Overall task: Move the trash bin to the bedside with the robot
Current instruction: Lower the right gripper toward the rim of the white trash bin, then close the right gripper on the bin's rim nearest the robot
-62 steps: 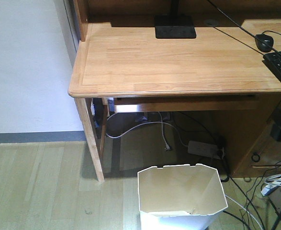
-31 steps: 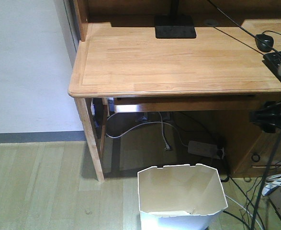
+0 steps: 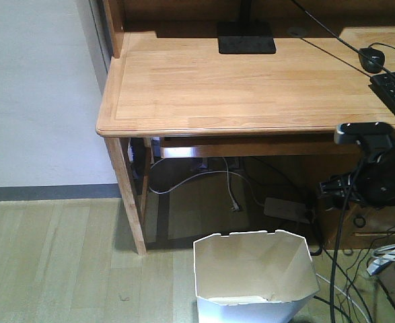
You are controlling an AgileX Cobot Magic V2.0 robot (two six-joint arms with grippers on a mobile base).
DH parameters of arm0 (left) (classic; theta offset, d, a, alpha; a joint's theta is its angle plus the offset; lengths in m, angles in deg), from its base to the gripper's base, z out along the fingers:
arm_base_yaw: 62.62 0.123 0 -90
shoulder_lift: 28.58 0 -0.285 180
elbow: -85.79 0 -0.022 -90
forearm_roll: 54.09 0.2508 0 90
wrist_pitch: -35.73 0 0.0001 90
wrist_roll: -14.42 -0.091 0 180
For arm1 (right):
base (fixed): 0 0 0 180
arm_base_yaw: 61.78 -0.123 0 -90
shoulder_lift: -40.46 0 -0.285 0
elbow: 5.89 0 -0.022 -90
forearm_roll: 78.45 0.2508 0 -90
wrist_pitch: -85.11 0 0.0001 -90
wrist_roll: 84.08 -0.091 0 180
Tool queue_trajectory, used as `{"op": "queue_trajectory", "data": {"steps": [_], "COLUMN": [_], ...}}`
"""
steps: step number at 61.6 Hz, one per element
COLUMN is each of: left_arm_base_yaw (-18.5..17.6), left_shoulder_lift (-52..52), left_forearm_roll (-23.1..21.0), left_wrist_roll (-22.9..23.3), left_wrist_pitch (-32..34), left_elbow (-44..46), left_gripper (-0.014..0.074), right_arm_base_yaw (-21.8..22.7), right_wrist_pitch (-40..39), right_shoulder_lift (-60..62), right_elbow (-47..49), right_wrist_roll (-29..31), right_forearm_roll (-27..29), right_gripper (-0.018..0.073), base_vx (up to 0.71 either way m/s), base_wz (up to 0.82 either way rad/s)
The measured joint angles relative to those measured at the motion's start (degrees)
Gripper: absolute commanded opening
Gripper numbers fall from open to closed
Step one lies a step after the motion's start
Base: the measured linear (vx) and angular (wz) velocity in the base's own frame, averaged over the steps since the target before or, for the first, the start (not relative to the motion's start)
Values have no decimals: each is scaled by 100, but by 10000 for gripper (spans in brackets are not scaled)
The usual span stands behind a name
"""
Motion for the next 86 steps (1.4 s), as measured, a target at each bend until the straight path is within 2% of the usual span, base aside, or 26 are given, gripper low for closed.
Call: {"op": "queue_trajectory", "data": {"steps": [30, 46, 63, 86], "left_arm_base_yaw": [0, 0, 0, 0], "left_shoulder_lift": [0, 0, 0, 0], "left_forearm_roll": [0, 0, 0, 0], "left_wrist_roll": [0, 0, 0, 0], "left_wrist_pitch": [0, 0, 0, 0], "left_elbow": [0, 0, 0, 0], "left_gripper": [-6, -6, -6, -6], "right_arm_base_yaw": [0, 294, 418, 418], "right_wrist_pitch": [-563, -617, -843, -1377], "right_shoulder_lift": [-2470, -3799, -4848, -6090], "right_elbow": [850, 1583, 2118, 2754], "right_wrist_roll": [-16, -1, 280, 697], "right_forearm_roll": [-63, -16, 112, 142], "right_gripper": [516, 528, 573, 574], "base_vx": [0, 0, 0, 0], "base_wz": [0, 0, 0, 0]}}
